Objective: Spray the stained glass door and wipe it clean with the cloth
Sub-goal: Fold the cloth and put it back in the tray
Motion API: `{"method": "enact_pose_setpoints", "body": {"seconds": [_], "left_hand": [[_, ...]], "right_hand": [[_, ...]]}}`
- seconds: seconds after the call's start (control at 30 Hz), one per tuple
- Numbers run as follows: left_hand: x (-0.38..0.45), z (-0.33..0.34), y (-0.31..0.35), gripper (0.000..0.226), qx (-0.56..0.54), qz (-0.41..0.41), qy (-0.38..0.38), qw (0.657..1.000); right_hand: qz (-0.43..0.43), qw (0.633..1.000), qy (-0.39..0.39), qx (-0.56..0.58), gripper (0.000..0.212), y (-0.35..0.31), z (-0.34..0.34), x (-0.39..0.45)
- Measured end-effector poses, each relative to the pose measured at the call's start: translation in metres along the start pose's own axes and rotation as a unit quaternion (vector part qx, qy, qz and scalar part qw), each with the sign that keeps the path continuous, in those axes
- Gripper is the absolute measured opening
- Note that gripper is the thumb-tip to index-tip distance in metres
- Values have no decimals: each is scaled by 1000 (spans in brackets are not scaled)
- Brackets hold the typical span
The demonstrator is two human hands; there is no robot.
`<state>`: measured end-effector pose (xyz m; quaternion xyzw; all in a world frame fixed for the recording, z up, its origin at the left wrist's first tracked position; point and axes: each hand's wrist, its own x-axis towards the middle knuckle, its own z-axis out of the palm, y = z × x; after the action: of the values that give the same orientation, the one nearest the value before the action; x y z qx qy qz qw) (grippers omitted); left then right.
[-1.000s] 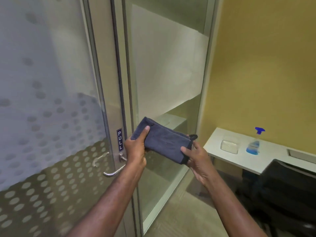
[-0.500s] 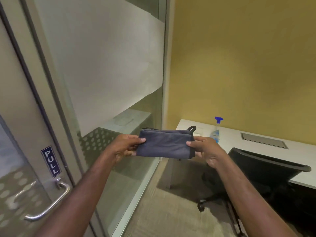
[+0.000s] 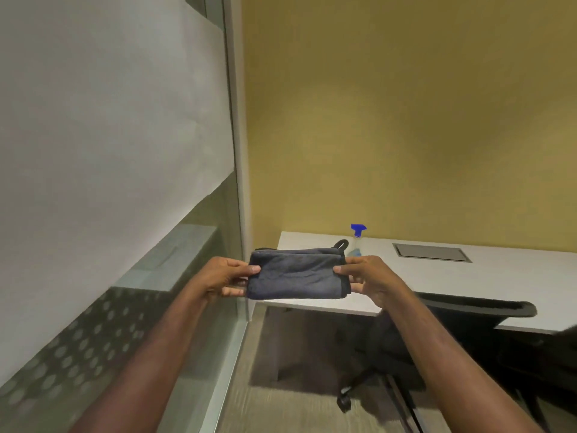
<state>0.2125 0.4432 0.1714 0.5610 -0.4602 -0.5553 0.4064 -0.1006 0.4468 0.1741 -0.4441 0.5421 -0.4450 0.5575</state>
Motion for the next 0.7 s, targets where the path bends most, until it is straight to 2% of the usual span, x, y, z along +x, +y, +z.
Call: {"method": "enact_pose_setpoints", "body": {"seconds": [0.17, 0.4, 0.53, 0.7], "left_hand": [[74, 13, 12, 8, -19, -29, -34, 999], [180, 37, 16, 11, -4, -36, -44, 998], [249, 56, 14, 17, 5, -40, -26, 999], [337, 92, 8, 17, 28, -40, 12, 999]], "right_hand": [[13, 999, 32, -12, 16, -3, -14, 57], [22, 997, 66, -31, 22, 0, -41, 146], [21, 995, 86, -49, 25, 5, -61, 211], [17, 990, 117, -83, 17, 12, -87, 300]]}}
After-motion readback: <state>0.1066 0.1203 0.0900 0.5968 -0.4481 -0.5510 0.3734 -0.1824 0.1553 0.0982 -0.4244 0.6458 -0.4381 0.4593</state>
